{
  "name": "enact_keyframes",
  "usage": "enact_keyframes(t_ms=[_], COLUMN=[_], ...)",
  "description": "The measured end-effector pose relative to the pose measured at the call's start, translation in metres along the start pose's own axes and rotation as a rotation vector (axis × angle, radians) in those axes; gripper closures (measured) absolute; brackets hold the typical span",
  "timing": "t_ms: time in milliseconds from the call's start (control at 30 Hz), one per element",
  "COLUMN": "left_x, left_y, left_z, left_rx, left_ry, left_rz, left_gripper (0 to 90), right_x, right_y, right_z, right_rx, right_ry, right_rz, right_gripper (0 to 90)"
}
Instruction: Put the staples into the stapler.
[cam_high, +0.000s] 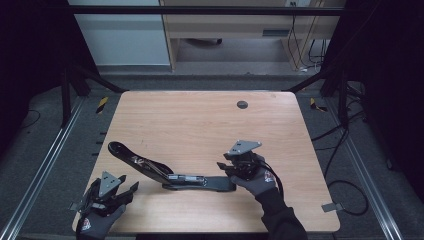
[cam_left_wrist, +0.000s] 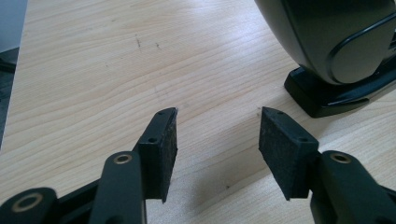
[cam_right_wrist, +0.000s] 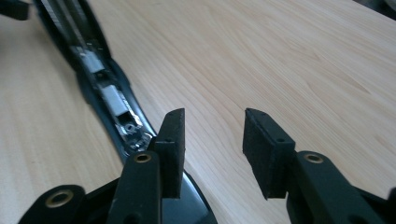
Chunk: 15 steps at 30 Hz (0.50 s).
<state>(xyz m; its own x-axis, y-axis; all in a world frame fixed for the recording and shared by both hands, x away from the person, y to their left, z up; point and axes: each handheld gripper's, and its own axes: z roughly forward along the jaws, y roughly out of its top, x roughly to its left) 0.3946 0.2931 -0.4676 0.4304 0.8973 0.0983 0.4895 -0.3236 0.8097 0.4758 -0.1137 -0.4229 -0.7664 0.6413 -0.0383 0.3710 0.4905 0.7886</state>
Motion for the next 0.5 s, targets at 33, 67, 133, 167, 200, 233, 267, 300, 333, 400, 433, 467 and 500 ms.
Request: enact_keyframes(t_ms=[33,67,133,167,200,233,267,300,333,400,433,467,500], left_x=[0.0,0.0,0.0,0.0,0.0,0.0,-0.001,-0.001,-0.001,-0.002,-0.002,-0.002,-0.002], left_y=[0.0,0.0,0.001,0.001,0.001,0.001,0.002,0.002,0.002,0.003,0.004,0.004,0.005], left_z=[-0.001,-0.001,-0.002,-0.002,-0.002,-0.002,-0.003,-0.003,-0.003,-0.004,-0.005,-0.006,-0.007], left_rx=[-0.004,-0.009,-0.014,-0.015,-0.018,-0.018,-0.019,-0.019,-0.021,-0.028,-0.038,-0.041,-0.047], left_ry=[-0.004,-0.004,-0.008,-0.011,-0.014,-0.014,-0.017,-0.017,-0.021,-0.025,-0.027,-0.031,-0.034], left_rz=[-0.004,-0.011,-0.013,-0.013,-0.013,-0.012,-0.01,-0.01,-0.012,-0.011,-0.016,-0.021,-0.025], left_gripper=[45.7,44.9,44.6,44.3,43.9,43.5,43.4,43.2,43.2,42.7,42.7,42.4,42.1], right_x=[-0.002,-0.004,-0.007,-0.01,-0.011,-0.014,-0.015,-0.015,-0.016,-0.018,-0.019,-0.019,-0.02], right_y=[-0.003,-0.006,-0.012,-0.017,-0.02,-0.028,-0.032,-0.032,-0.036,-0.045,-0.048,-0.052,-0.055], right_z=[-0.002,-0.005,-0.009,-0.013,-0.015,-0.02,-0.023,-0.023,-0.026,-0.031,-0.032,-0.034,-0.036], right_rx=[-0.001,0.0,-0.018,-0.026,-0.035,-0.051,-0.049,-0.049,-0.052,-0.055,-0.05,-0.049,-0.052], right_ry=[-0.015,-0.036,-0.052,-0.065,-0.071,-0.095,-0.11,-0.11,-0.12,-0.147,-0.153,-0.172,-0.181], right_rz=[0.017,0.039,0.081,0.113,0.133,0.167,0.171,0.171,0.174,0.196,0.199,0.208,0.214], right_gripper=[58.2,57.1,56.1,55.9,55.4,53.7,53.5,53.5,52.8,52.4,52.2,51.8,51.4])
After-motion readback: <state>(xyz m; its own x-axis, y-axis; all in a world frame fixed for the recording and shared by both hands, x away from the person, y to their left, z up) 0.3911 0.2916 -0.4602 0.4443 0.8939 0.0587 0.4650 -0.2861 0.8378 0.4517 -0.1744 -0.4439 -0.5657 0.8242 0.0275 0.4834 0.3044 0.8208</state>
